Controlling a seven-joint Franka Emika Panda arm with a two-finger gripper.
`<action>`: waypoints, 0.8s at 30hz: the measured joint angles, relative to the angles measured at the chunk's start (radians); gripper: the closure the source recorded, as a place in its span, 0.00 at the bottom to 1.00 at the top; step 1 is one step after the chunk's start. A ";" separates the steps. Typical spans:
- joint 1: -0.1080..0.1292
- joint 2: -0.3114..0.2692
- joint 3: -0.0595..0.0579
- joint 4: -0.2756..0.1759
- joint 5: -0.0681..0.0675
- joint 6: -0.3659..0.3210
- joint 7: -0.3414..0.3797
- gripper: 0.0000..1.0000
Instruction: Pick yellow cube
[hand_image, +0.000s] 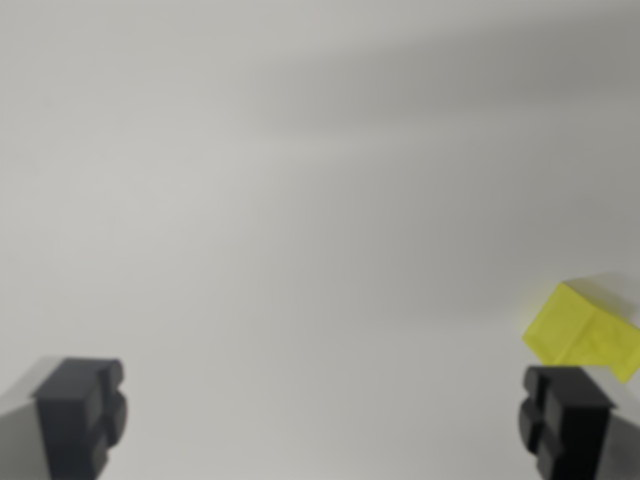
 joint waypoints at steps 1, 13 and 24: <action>-0.003 -0.001 0.000 -0.008 0.000 0.007 0.001 0.00; -0.046 -0.005 0.000 -0.098 0.000 0.089 0.016 0.00; -0.088 0.000 0.000 -0.170 0.001 0.164 0.026 0.00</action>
